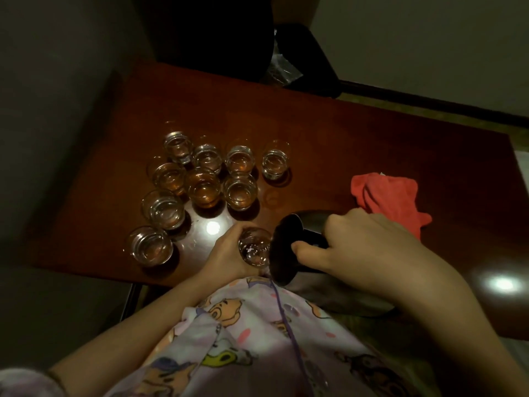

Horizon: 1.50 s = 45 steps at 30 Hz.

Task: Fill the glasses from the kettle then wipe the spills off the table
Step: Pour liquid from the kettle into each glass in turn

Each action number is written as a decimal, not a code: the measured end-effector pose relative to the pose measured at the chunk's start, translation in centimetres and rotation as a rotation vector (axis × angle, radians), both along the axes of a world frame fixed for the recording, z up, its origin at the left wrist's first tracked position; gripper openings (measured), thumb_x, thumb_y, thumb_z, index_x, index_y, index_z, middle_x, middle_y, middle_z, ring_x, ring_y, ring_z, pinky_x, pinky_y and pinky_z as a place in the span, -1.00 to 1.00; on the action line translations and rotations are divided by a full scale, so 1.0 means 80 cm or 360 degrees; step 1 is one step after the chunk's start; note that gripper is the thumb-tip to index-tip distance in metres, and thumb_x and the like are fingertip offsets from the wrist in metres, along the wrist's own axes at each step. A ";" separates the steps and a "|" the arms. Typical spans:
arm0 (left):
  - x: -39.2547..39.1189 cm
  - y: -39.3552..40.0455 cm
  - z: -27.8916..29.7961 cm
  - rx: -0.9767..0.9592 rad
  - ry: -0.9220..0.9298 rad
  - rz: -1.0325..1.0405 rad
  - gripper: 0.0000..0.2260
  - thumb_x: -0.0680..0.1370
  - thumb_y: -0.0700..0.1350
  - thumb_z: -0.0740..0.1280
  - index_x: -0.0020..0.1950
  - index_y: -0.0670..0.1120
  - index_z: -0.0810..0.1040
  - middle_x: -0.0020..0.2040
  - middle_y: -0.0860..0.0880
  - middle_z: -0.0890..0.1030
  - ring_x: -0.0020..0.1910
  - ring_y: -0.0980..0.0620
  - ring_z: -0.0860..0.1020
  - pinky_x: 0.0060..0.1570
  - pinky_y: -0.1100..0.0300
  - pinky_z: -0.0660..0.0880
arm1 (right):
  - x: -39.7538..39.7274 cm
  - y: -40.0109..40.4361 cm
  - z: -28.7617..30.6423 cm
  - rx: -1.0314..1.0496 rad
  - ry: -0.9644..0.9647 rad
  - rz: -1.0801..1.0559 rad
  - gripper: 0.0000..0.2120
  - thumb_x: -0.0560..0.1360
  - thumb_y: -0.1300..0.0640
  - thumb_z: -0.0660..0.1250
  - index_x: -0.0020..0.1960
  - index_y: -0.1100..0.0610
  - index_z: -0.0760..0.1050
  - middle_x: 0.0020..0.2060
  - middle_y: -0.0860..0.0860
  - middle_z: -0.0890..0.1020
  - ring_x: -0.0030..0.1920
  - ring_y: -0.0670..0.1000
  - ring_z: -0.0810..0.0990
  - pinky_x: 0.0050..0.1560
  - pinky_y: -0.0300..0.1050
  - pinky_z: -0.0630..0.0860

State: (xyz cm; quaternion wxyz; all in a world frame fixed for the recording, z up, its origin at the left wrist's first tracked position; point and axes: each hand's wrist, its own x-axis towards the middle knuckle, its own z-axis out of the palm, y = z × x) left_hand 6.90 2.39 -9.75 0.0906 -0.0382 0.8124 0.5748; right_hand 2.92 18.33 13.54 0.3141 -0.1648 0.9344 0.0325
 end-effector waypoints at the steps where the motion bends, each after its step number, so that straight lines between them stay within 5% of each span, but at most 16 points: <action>1: 0.000 0.001 0.001 0.0010 0.0006 0.0005 -0.25 0.06 0.16 0.51 0.19 -0.01 0.41 0.07 0.15 0.53 0.08 0.20 0.53 0.03 0.40 0.46 | 0.001 0.000 0.000 0.0000 0.0003 0.0001 -0.49 0.48 -0.30 0.13 -0.41 0.09 0.23 -0.41 0.02 0.32 -0.43 -0.01 0.26 -0.44 -0.11 0.10; 5: 0.002 0.002 0.004 0.0074 0.0006 0.0026 -0.27 0.05 0.14 0.52 0.17 0.02 0.40 0.06 0.17 0.53 0.05 0.29 0.53 -0.01 0.43 0.45 | 0.005 -0.002 0.000 0.0016 0.0027 0.0023 -0.49 0.47 -0.31 0.13 -0.41 0.08 0.19 -0.43 0.01 0.30 -0.44 -0.02 0.23 -0.45 -0.12 0.08; 19: -0.001 -0.003 -0.006 0.0122 -0.0014 0.0045 -0.31 0.07 0.12 0.54 0.15 0.16 0.38 0.10 0.06 0.54 0.10 0.15 0.54 0.08 0.22 0.49 | 0.000 -0.009 -0.002 0.0014 0.0002 0.0011 -0.49 0.47 -0.29 0.15 -0.42 0.08 0.20 -0.44 0.01 0.30 -0.45 -0.01 0.24 -0.45 -0.11 0.08; 23: -0.003 -0.005 -0.005 0.0101 0.0011 0.0032 -0.29 0.09 0.11 0.53 0.19 0.05 0.41 0.10 0.04 0.55 0.09 0.18 0.54 0.06 0.27 0.49 | -0.003 -0.011 -0.004 0.0022 -0.0020 0.0005 -0.49 0.47 -0.29 0.15 -0.42 0.08 0.19 -0.44 0.01 0.30 -0.45 -0.01 0.25 -0.45 -0.11 0.09; 29: -0.002 -0.007 -0.005 0.0073 0.0018 0.0016 -0.32 0.07 0.14 0.51 0.15 0.15 0.38 0.08 0.13 0.53 0.08 0.26 0.51 0.05 0.39 0.45 | -0.004 -0.013 -0.005 0.0031 -0.0043 -0.0015 -0.49 0.48 -0.30 0.14 -0.40 0.09 0.21 -0.42 0.02 0.31 -0.43 -0.01 0.25 -0.45 -0.11 0.09; 35: -0.003 -0.008 -0.013 0.0068 -0.0025 0.0042 -0.34 0.06 0.10 0.53 0.10 0.24 0.38 0.09 0.08 0.54 0.09 0.15 0.54 0.08 0.15 0.51 | -0.002 -0.014 -0.002 0.0034 -0.0048 -0.0029 -0.49 0.47 -0.29 0.15 -0.40 0.09 0.23 -0.42 0.02 0.33 -0.43 -0.01 0.28 -0.45 -0.11 0.12; 45: -0.006 -0.006 -0.007 0.0038 0.0015 0.0013 -0.35 0.07 0.13 0.50 0.11 0.23 0.36 0.09 0.03 0.55 0.08 0.16 0.53 0.03 0.38 0.46 | -0.005 -0.014 -0.003 0.0029 -0.0027 -0.0003 -0.49 0.48 -0.29 0.14 -0.40 0.10 0.20 -0.42 0.03 0.30 -0.44 0.00 0.24 -0.44 -0.11 0.08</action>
